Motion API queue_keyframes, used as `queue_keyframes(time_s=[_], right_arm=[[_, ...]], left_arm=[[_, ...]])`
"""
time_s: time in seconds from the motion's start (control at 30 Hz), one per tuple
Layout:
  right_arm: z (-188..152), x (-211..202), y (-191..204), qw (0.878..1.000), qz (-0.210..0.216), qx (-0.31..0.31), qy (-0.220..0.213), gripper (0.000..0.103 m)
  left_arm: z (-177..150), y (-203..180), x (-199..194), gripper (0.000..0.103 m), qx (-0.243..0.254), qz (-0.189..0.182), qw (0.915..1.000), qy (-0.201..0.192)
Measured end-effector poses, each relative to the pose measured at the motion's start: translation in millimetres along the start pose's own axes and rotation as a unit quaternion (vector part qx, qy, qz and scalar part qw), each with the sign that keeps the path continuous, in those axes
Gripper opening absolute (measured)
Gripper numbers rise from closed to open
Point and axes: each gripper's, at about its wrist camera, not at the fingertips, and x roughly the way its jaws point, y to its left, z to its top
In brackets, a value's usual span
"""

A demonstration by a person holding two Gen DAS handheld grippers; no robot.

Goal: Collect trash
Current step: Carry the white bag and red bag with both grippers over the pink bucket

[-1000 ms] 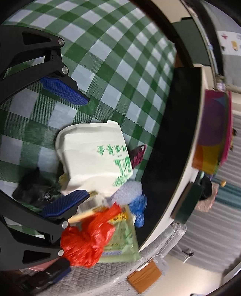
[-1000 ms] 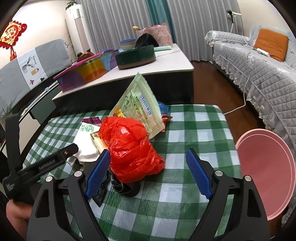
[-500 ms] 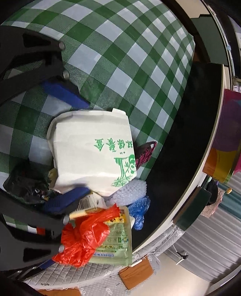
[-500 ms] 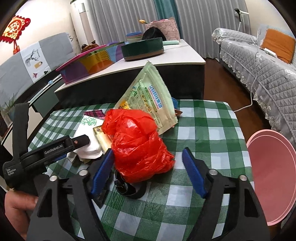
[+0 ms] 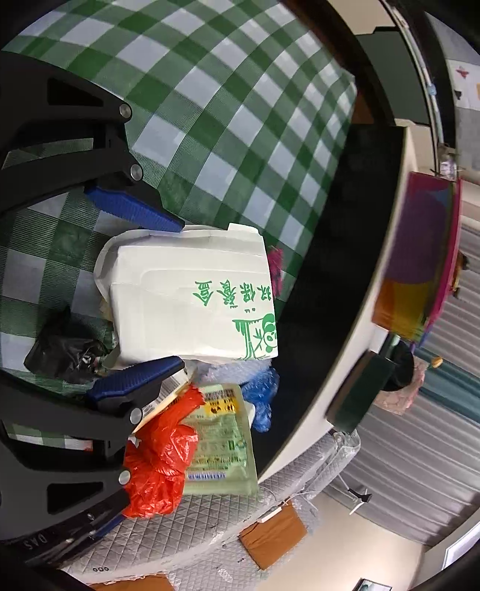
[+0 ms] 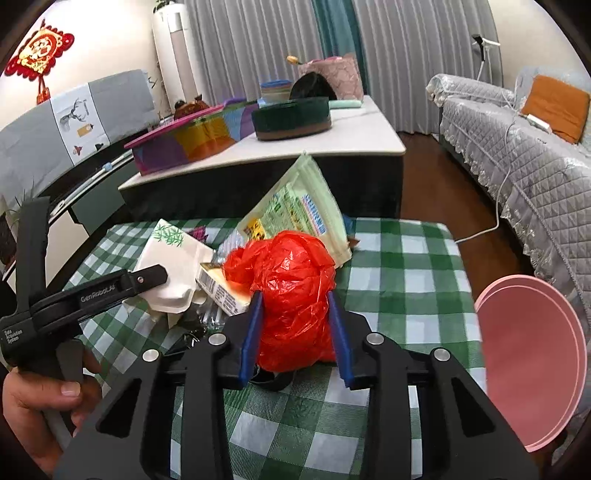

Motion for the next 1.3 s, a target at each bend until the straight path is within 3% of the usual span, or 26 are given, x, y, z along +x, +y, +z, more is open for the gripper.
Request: queue_keyframes(time_s=[0.6, 1.07, 1.3], right_arm=[[10, -101, -9, 0.998, -0.038, -0.011, -0.052, 0.032], [38, -159, -87, 0.995, -0.081, -0.003, -0.066, 0.032], [28, -165, -141, 0.99, -0.105, 0.041, -0.081, 0.032]], left_arm=[[-13, -16, -77, 0.067, 0.056, -0.008, 0.9967, -0.058], [-34, -72, -103, 0.067, 0.122, -0.031, 0.9892, -0.075], [-49, -118, -100, 0.067, 0.157, -0.043, 0.984, -0.072]])
